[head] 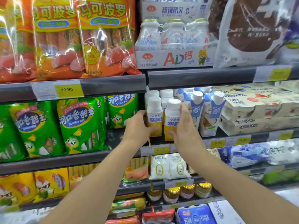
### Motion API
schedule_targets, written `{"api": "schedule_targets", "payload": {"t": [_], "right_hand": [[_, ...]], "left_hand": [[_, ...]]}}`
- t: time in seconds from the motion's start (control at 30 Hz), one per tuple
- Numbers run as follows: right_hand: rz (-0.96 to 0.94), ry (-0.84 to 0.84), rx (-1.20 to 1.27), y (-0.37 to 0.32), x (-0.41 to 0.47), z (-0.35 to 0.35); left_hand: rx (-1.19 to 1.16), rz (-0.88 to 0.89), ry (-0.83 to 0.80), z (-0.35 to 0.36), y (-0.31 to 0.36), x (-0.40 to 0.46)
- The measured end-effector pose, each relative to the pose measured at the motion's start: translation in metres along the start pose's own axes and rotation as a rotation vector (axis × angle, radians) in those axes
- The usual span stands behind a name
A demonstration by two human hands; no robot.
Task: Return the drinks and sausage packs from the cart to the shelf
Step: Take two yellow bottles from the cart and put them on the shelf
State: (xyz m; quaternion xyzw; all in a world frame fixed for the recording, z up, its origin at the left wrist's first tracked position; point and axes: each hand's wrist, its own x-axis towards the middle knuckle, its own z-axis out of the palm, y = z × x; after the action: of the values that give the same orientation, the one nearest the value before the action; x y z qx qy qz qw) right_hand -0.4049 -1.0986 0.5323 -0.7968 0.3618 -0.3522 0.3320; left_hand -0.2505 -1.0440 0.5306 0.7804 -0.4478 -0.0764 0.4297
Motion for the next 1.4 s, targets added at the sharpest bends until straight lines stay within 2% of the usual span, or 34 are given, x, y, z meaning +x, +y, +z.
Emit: {"api": "schedule_targets", "payload": {"t": [0.13,0.33,0.53,0.77,0.97,1.13,1.3,1.4], "right_hand": [[0.035,0.006,0.019,0.004,-0.003,0.004],[-0.064,0.016,-0.155,0.014,-0.018,-0.001],[-0.144,-0.005,-0.174,0.028,-0.028,-0.014],[-0.179,-0.074,-0.281,0.035,-0.042,-0.029],[-0.229,-0.161,-0.513,0.017,-0.057,-0.025],[-0.277,-0.226,-0.642,-0.017,-0.087,0.006],[-0.362,-0.335,-0.721,-0.067,-0.134,0.068],[-0.451,-0.446,-0.747,-0.101,-0.167,0.115]], "left_hand": [[-0.029,0.003,-0.001,0.002,-0.001,-0.001],[-0.094,-0.071,-0.053,-0.001,-0.005,-0.009],[-0.016,-0.147,-0.040,-0.009,-0.006,-0.029],[0.081,-0.190,0.048,-0.025,-0.004,-0.072],[0.216,-0.181,-0.012,-0.053,-0.007,-0.100],[0.467,-0.141,-0.115,-0.100,-0.033,-0.147],[0.639,-0.258,-0.236,-0.170,-0.088,-0.217],[0.722,-0.305,-0.248,-0.214,-0.121,-0.269]]}}
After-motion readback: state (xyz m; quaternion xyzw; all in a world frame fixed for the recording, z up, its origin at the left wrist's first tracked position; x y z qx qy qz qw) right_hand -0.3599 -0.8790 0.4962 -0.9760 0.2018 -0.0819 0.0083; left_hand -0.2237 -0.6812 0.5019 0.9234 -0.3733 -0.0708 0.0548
